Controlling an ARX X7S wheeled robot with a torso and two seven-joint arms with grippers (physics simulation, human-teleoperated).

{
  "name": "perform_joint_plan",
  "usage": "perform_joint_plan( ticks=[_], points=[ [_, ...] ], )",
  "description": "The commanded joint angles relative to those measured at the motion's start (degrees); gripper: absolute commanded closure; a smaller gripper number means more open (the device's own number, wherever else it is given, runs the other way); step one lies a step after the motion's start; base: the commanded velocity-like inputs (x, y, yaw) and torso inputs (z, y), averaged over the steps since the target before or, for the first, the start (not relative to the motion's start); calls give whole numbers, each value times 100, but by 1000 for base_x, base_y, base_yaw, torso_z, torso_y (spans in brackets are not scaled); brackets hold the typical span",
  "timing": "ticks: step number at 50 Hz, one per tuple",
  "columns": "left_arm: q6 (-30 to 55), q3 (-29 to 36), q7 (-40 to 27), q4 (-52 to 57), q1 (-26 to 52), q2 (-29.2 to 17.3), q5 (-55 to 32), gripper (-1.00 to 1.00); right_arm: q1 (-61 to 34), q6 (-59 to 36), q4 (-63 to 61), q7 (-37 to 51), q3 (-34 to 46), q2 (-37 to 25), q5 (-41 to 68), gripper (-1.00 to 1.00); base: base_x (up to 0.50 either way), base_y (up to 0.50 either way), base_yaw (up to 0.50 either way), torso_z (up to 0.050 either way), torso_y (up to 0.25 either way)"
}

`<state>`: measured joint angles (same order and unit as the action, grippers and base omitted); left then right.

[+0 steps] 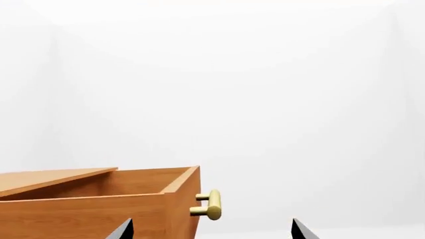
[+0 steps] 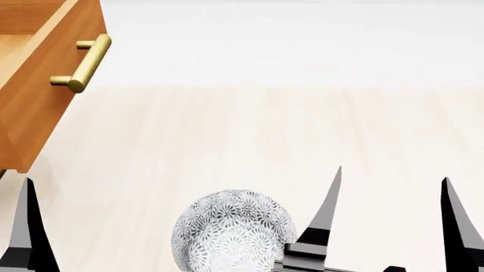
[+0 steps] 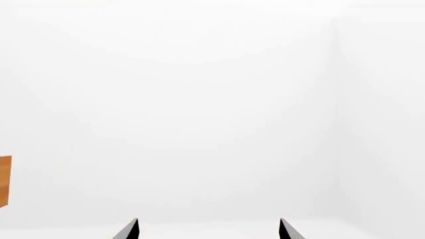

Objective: Put the bowl on top of the cabinet.

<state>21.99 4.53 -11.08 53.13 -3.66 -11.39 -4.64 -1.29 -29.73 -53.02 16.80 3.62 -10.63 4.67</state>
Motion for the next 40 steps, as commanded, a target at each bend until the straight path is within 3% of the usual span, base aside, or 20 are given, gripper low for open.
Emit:
perform_joint_plan(
  ticks=[1,40],
  points=[
    [8,22,-52,23,-9,-45,-38,-100,-6,-9,-6,84,119,-101,-133,-100,0,289,0,0,0],
    [-43,98,-298,44,2,-234,-185,-100,-46,-105,-53,216,277,-288,-120,-100,0,500,0,0,0]
  ],
)
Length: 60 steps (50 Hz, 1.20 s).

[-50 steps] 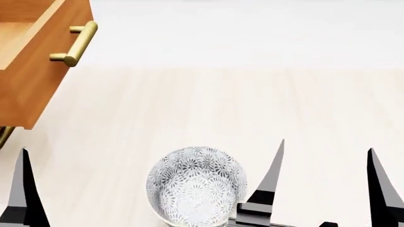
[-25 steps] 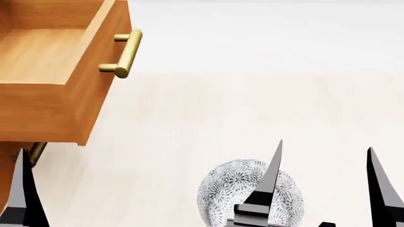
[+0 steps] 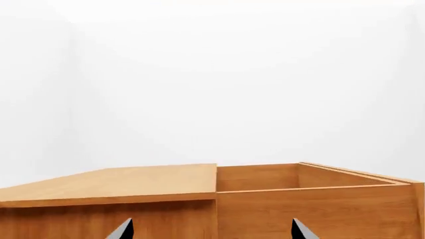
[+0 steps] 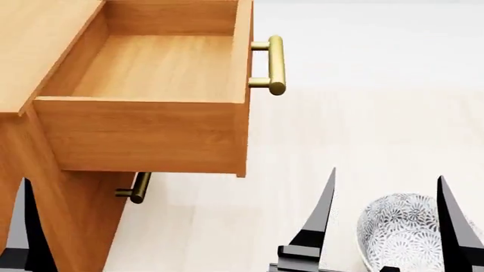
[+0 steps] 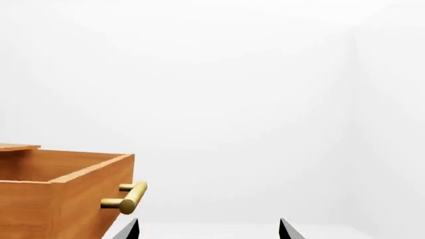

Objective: Put the bowl on top of the cabinet.

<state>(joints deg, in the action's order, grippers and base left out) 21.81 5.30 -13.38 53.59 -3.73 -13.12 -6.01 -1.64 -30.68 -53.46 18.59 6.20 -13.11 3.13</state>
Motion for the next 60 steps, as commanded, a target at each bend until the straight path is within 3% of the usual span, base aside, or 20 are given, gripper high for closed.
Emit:
perform_joint_plan(
  ticks=[1,17,50,60],
  points=[
    [-26,23,-74,-3,9,-67,-52,-100,-12,-10,-10,41,21,-44,38,-100,0,500,0,0,0],
    [61,-63,-178,-21,39,-105,-262,-100,-14,55,5,53,-27,-44,245,-100,0,436,0,0,0],
    [157,-138,-319,68,57,-232,-588,-100,13,197,76,117,3,-125,418,-100,0,0,0,49,0],
    [150,-95,-386,-12,49,-268,-642,-100,-140,-151,-93,180,-55,-138,563,-100,0,0,0,50,0]
  ],
)
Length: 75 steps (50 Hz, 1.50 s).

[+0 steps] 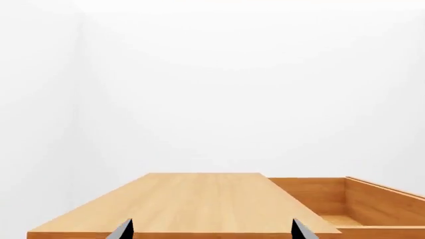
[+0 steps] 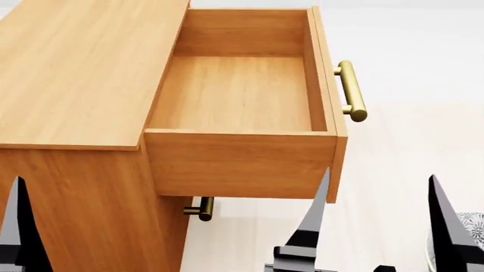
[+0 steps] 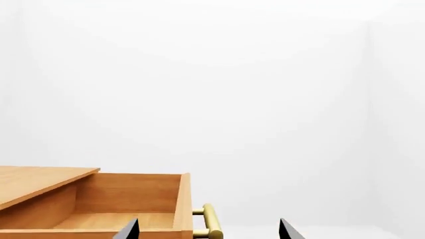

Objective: Put the bowl on top of the cabinet.

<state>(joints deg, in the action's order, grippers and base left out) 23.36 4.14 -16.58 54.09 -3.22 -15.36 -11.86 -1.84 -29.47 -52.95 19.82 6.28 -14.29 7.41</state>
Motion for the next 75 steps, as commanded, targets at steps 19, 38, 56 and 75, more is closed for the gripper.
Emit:
perform_joint_plan(
  ticks=[19,38,56,75],
  points=[
    [-116,180,-129,-74,-39,-108,-75,-100,-2054,-4097,-465,299,-2939,-757,3519,-100,0,0,0,2,0],
    [-147,22,-280,-81,-2,-189,-278,-100,-3250,-5993,1792,159,-3574,-1569,4377,-100,0,0,0,0,0],
    [-253,80,-341,-163,-31,-277,-305,-100,-3530,-5846,3621,792,-3613,-2221,5279,-100,0,0,0,0,0],
    [-344,239,-395,-292,-20,-342,-231,-100,-3087,-5495,4587,1062,-3756,-2580,5270,-100,0,0,0,0,0]
  ],
)
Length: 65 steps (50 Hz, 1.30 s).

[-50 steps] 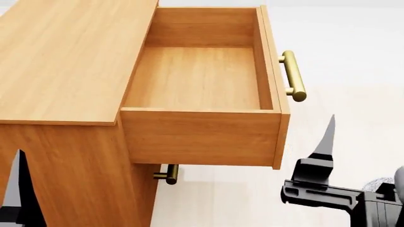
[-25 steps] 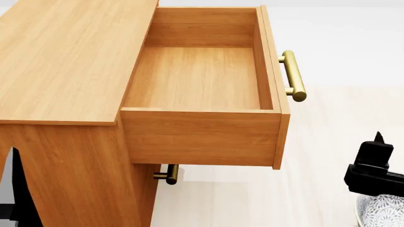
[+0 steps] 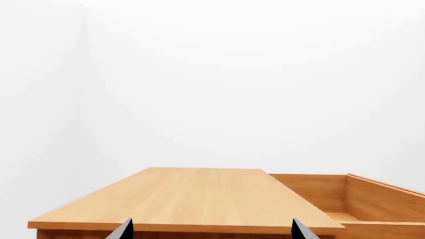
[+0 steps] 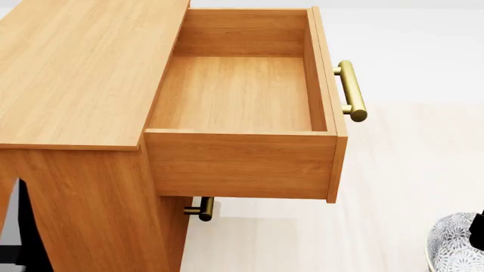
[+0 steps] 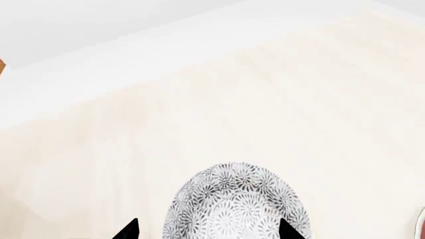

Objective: Put the bowl on top of the cabinet.

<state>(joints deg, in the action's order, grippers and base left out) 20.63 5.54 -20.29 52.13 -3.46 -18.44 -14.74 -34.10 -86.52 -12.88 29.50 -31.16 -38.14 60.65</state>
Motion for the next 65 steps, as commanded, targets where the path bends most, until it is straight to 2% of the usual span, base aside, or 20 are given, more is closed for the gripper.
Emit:
perform_joint_plan(
  ticks=[1,6,14,33,65],
  points=[
    [-75,108,-29,-105,5,-37,65,-100,137,228,599,91,9,-209,-62,-100,0,0,0,0,0],
    [-71,96,-50,-99,6,-58,39,-100,94,384,798,94,50,-261,-169,-100,0,0,0,0,0],
    [-94,126,-90,-128,6,-72,56,-100,156,550,992,154,-305,-202,-147,-100,0,0,0,0,0],
    [-231,108,-136,-240,-19,-121,21,-100,387,1140,1214,2,323,-447,-730,-100,0,0,0,0,0],
    [-268,141,-237,-262,-32,-220,2,-100,1314,2625,1589,-702,853,-169,-1510,-100,0,0,0,0,0]
  ],
)
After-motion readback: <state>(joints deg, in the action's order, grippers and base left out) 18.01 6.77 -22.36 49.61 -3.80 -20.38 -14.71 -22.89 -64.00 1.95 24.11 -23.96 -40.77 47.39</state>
